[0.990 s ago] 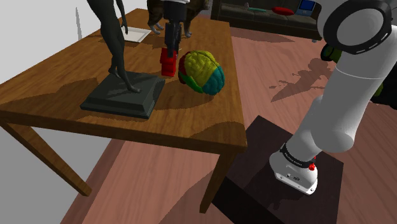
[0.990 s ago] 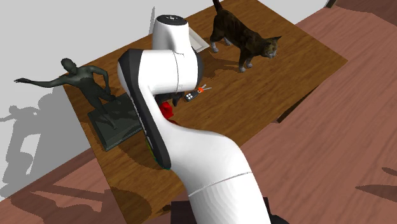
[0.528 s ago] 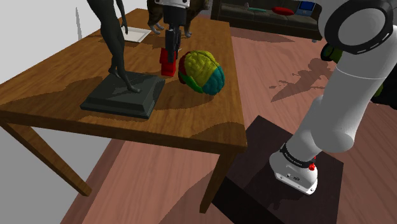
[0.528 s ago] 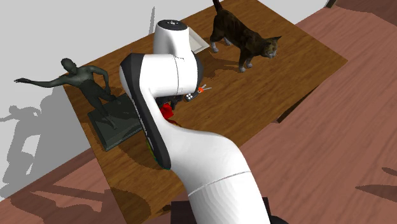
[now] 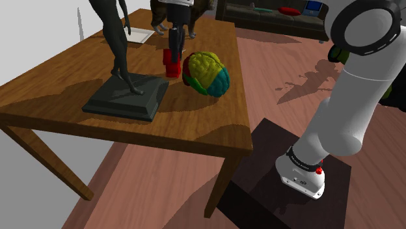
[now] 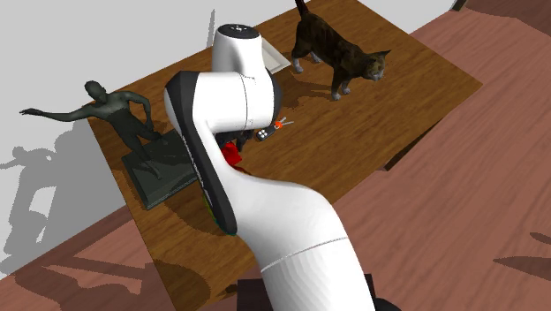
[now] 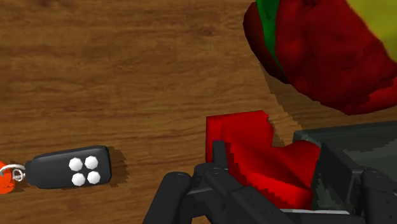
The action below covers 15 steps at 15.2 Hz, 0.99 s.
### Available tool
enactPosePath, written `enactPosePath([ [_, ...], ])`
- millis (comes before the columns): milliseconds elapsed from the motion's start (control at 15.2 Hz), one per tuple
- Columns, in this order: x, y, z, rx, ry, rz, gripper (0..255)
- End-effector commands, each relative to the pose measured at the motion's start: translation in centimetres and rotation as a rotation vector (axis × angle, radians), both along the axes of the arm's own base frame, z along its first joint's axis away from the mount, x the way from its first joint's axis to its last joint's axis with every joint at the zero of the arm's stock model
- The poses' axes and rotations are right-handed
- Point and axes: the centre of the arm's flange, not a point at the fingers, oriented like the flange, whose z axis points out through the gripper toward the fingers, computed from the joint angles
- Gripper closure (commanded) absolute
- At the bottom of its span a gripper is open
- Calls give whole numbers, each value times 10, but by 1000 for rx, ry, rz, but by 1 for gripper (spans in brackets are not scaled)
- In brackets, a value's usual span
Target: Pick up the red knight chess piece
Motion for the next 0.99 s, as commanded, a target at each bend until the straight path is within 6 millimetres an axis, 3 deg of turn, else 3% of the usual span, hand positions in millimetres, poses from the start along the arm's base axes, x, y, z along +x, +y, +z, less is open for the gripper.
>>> enactPosePath([
  [0, 0, -1, 9, 0, 1, 0, 255],
  [792, 0, -1, 72, 0, 1, 0, 255],
  [924, 0, -1, 73, 0, 0, 0, 255],
])
